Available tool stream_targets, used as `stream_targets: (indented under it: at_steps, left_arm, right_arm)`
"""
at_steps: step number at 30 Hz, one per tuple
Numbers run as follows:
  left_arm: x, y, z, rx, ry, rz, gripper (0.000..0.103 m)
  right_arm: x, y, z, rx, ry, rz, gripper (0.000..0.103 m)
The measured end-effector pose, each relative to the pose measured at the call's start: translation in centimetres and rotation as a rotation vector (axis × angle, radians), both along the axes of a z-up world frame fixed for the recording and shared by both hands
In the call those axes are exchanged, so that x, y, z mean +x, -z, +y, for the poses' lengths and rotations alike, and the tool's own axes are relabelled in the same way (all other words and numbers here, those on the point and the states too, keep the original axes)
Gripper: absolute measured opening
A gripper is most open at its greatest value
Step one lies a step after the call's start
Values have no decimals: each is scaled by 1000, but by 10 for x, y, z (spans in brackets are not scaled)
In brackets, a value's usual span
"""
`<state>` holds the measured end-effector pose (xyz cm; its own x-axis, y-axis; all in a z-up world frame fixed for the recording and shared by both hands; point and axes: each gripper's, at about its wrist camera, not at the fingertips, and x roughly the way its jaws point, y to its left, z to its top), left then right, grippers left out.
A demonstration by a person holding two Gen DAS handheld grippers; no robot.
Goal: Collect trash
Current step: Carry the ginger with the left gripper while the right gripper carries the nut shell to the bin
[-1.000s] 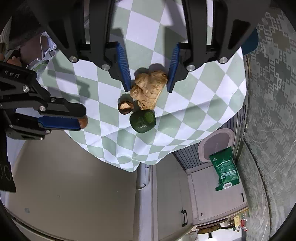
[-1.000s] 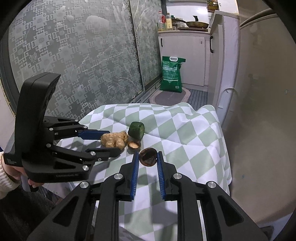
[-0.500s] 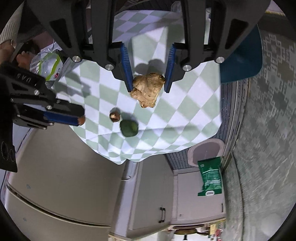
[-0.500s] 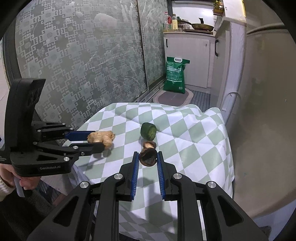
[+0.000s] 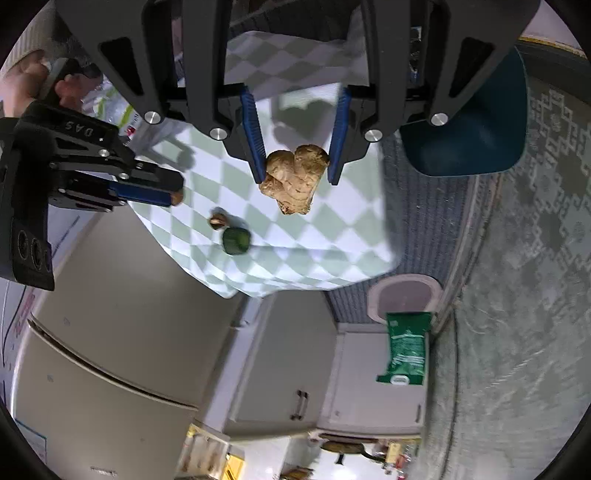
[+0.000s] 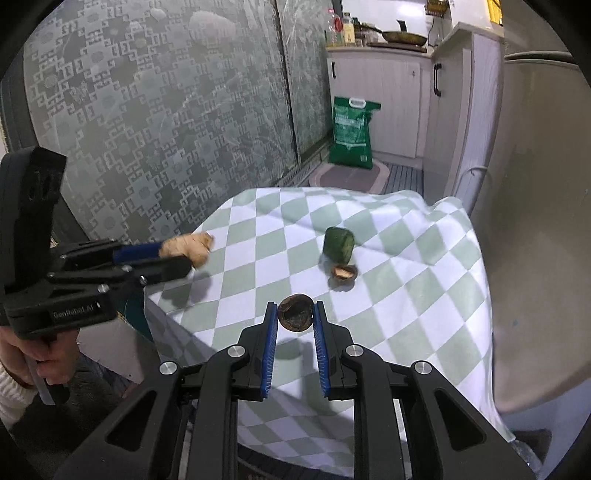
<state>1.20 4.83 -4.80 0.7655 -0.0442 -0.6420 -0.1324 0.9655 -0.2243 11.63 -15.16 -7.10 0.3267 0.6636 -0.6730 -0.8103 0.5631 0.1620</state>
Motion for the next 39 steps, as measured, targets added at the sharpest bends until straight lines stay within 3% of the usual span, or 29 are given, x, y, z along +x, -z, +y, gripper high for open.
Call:
stream_targets:
  at_steps: [3,9,12,18,23,33,39]
  left_arm:
    - [-7,2,17,-39,-34,-15,36]
    - [-9,-3,30,-8,-32,-18,36]
    - [-10,-4,37,-33,-39,-25,36]
    - [-15,6,48,-16,-57,-31,36]
    - [-17,22,75,-46,-123,-8,36]
    - [-22,67,124,-65,-233,103,36]
    - [-34,89,150,-144,-308,169,36]
  right_arm:
    - [-4,-10,3,-26,20,-1,19]
    - [-6,-40,7,-79,63,-27,19]
    - [-6,-49,10,-92,66,-14,19]
    - [-13,-60,21,-90,42,-4,19]
    - [-14,-69,42,-68,-9,-12,19]
    - [-7,-69,75,-37,-102,-27,19]
    - [-11,-46,101,-59,-134,17,19]
